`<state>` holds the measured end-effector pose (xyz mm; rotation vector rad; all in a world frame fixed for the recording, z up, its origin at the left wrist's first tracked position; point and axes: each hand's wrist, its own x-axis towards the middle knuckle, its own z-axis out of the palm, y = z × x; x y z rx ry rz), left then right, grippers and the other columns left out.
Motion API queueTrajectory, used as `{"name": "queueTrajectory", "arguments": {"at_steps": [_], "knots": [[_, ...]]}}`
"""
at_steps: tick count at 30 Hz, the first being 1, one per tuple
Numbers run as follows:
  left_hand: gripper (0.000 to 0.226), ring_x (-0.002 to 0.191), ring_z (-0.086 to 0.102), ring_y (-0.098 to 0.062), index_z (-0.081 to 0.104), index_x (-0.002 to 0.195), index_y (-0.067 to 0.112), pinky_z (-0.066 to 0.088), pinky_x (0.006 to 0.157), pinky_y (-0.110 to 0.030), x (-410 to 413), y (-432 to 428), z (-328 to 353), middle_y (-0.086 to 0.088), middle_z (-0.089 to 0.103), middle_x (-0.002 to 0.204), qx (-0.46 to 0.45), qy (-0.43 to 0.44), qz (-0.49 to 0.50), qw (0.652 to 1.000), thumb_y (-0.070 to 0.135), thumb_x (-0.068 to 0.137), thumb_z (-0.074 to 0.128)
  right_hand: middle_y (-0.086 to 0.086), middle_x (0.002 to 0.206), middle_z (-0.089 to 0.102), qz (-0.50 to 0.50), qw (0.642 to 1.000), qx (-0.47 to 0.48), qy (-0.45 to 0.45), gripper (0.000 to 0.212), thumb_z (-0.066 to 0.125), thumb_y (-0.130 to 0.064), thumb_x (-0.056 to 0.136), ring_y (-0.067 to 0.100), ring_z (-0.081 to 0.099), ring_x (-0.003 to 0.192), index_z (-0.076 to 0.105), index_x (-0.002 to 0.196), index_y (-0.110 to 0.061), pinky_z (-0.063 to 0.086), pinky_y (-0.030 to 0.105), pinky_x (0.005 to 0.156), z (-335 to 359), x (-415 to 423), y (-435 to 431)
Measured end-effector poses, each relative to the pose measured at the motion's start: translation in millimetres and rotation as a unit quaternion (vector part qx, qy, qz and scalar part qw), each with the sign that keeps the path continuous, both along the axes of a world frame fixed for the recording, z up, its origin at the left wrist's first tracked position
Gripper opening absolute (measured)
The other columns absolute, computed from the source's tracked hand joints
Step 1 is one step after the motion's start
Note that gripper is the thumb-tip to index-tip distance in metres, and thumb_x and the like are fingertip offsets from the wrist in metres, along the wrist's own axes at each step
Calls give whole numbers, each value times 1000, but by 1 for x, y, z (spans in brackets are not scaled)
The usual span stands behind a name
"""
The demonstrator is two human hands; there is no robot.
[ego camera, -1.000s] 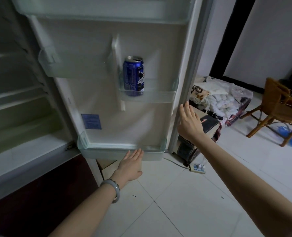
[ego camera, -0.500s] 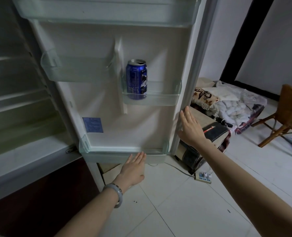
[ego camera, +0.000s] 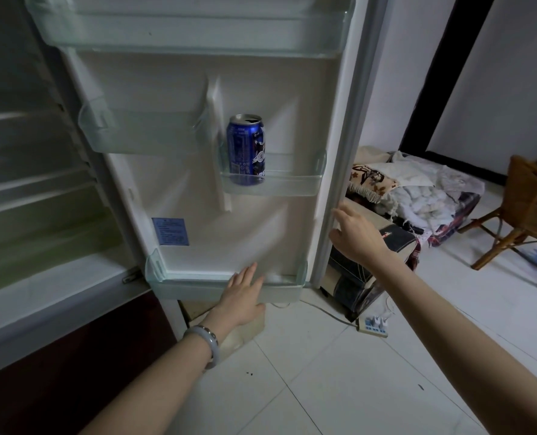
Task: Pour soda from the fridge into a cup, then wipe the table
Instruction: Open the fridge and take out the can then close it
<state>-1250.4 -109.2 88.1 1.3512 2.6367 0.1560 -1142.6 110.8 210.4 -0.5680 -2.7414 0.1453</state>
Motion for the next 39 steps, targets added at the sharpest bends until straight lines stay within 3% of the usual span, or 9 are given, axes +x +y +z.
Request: {"name": "queueTrajectory", "arguments": {"at_steps": [5, 9, 14, 18, 22, 24, 27, 31, 39], "knots": [[52, 139, 25, -24, 41, 139, 14, 18, 111, -31, -11, -11, 73, -9, 26, 153, 136, 2, 26, 990, 36, 93, 51, 12, 101, 64, 29, 991, 61, 115, 25, 52, -9, 87, 28, 61, 88, 65, 107, -3, 54, 43, 66, 43, 17, -22], [27, 114, 54, -21, 65, 114, 13, 37, 94, -28, -15, -39, 145, -4, 61, 120, 310, 23, 49, 949, 25, 91, 58, 10, 110, 63, 73, 978, 1, 197, 35, 56, -15, 87, 23, 59, 99, 59, 121, -6, 51, 38, 83, 85, 16, -54], [25, 102, 61, -15, 65, 112, 12, 46, 92, -27, -26, -51, 218, -2, 66, 111, 458, 12, 78, 885, 20, 89, 62, 12, 134, 49, 100, 974, -121, 165, 62, 61, -30, 86, 22, 49, 121, 40, 139, -7, 43, 36, 101, 119, -32, -86], [50, 117, 54, -18, 47, 133, 10, 42, 99, -30, -38, -32, 248, -4, 55, 131, 437, -17, 72, 897, 25, 88, 63, 14, 137, 48, 85, 963, -204, 153, 77, 70, -28, 79, 23, 48, 123, 33, 143, -6, 42, 35, 101, 131, -75, -87], [60, 124, 48, -23, 39, 137, 8, 37, 98, -28, -45, -3, 253, -9, 49, 136, 405, -27, 94, 909, 29, 86, 64, 13, 133, 52, 73, 954, -270, 107, 84, 77, -26, 73, 23, 52, 120, 34, 143, -6, 43, 37, 101, 132, -104, -75], [60, 123, 47, -25, 40, 135, 7, 36, 94, -27, -51, 6, 248, -11, 48, 135, 391, -26, 122, 912, 30, 85, 65, 13, 119, 61, 89, 947, -296, 86, 74, 79, -21, 69, 23, 58, 109, 45, 134, -6, 47, 41, 97, 128, -114, -69], [54, 116, 52, -28, 47, 125, 5, 40, 87, -29, -60, 15, 242, -13, 54, 128, 382, -28, 157, 910, 31, 83, 67, 9, 93, 68, 128, 932, -331, 69, 33, 75, -4, 70, 19, 64, 85, 62, 99, -11, 52, 37, 84, 125, -118, -68], [53, 112, 55, -28, 51, 120, 5, 37, 78, -26, -67, 22, 239, -11, 59, 122, 391, -28, 173, 904, 33, 80, 70, 3, 85, 67, 142, 921, -356, 65, 33, 73, 2, 69, 13, 61, 74, 62, 97, -10, 50, 23, 72, 123, -118, -68], [52, 104, 58, -23, 54, 116, 10, 38, 75, -24, -63, 18, 249, -6, 64, 115, 435, -20, 152, 887, 34, 75, 76, 2, 88, 72, 129, 927, -327, 132, 41, 83, -15, 56, 20, 68, 85, 64, 92, -18, 53, 46, 84, 124, -114, -64]]}}
